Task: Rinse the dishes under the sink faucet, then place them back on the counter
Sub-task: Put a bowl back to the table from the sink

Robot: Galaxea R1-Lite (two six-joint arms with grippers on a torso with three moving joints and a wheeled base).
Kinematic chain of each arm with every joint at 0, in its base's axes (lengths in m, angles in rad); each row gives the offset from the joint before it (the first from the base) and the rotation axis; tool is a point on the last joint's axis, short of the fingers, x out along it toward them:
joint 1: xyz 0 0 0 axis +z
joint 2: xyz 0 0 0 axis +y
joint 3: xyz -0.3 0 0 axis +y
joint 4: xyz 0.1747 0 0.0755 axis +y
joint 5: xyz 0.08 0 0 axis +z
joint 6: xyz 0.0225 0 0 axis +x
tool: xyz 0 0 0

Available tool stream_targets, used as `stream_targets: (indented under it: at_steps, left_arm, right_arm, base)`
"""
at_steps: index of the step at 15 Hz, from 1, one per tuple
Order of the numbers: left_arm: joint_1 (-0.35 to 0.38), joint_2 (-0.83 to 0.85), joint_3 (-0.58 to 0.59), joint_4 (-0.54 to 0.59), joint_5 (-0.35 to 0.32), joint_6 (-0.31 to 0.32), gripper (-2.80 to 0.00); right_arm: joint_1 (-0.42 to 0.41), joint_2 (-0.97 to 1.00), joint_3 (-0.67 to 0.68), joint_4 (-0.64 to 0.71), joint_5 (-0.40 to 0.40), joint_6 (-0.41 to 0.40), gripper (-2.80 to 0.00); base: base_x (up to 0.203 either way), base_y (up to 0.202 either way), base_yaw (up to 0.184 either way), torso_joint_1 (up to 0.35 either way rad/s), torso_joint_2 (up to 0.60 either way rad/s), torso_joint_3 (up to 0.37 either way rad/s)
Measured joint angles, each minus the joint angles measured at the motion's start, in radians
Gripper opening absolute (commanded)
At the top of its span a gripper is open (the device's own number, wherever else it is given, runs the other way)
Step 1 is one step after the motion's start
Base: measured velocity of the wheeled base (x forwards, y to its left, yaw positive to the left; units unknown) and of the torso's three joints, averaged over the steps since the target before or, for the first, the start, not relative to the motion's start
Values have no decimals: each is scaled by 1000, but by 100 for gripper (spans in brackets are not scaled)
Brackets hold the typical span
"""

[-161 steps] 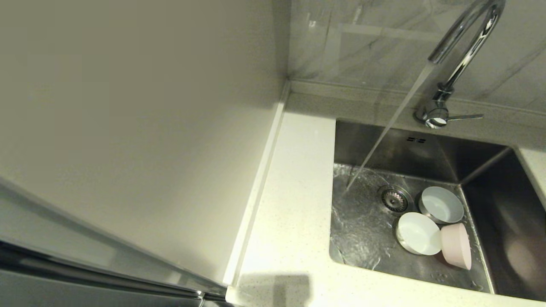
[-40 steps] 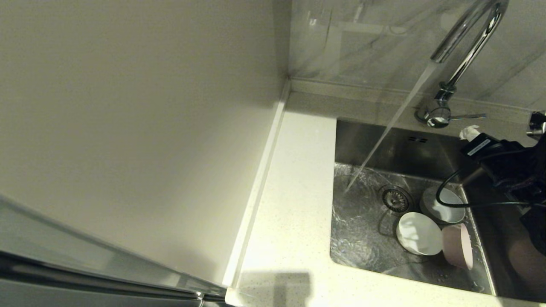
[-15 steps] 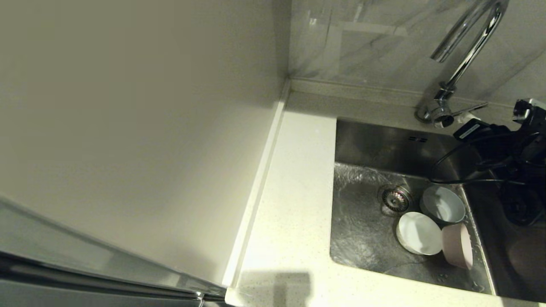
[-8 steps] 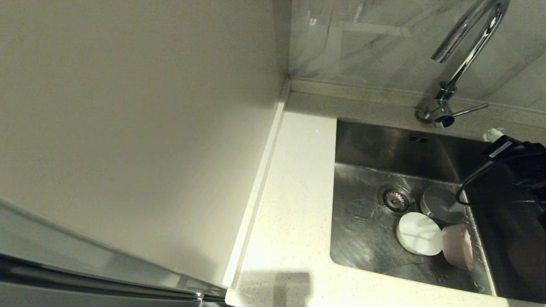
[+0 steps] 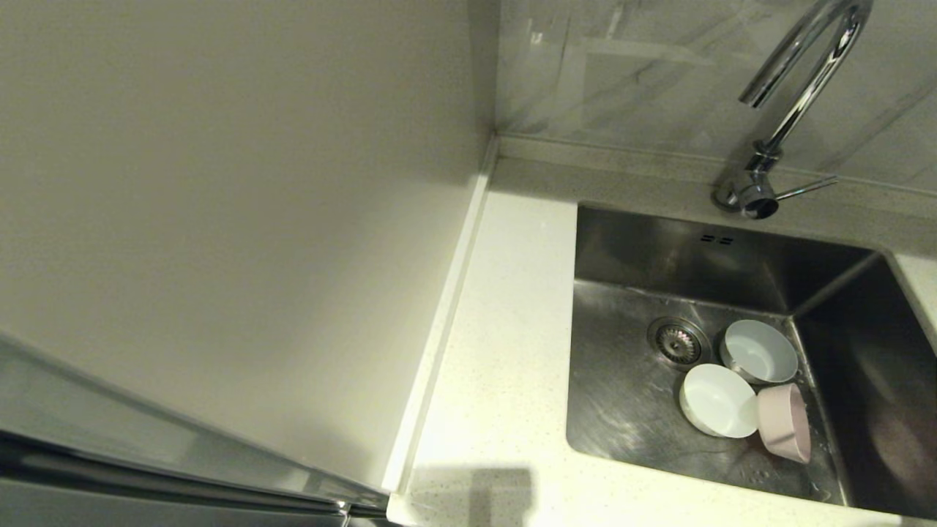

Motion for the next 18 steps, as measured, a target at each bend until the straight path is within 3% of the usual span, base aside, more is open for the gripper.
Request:
stream_targets:
  at_steps: [3,5,10,11,14,18]
  left_arm:
    - [0,0,0,0,0,0,-280]
    - [0,0,0,-1,0,0,-280]
    - [0,0,0,0,0,0,-280]
    - [0,0,0,0,0,0,-280]
    - [0,0,0,0,0,0,-280]
    - [0,0,0,0,0,0,-280]
  right_arm:
    - [-89,-212,-93,497,108,-41,-280]
    - [-97,-260,-121,703,145,-89,-280]
    - [-57,-46,-228,748,122,-213,-280]
    - [-52,16,-273,755,103,-268,-280]
    - [-56,161,-373,836,69,-545,-280]
    - [-51,228,-552,1119,26,-754,-280]
  base:
    - [0,0,0,0,0,0]
    - [0,0,0,0,0,0]
    - [0,0,0,0,0,0]
    - [0,0,0,0,0,0]
    - [0,0,0,0,0,0]
    - [0,0,0,0,0,0]
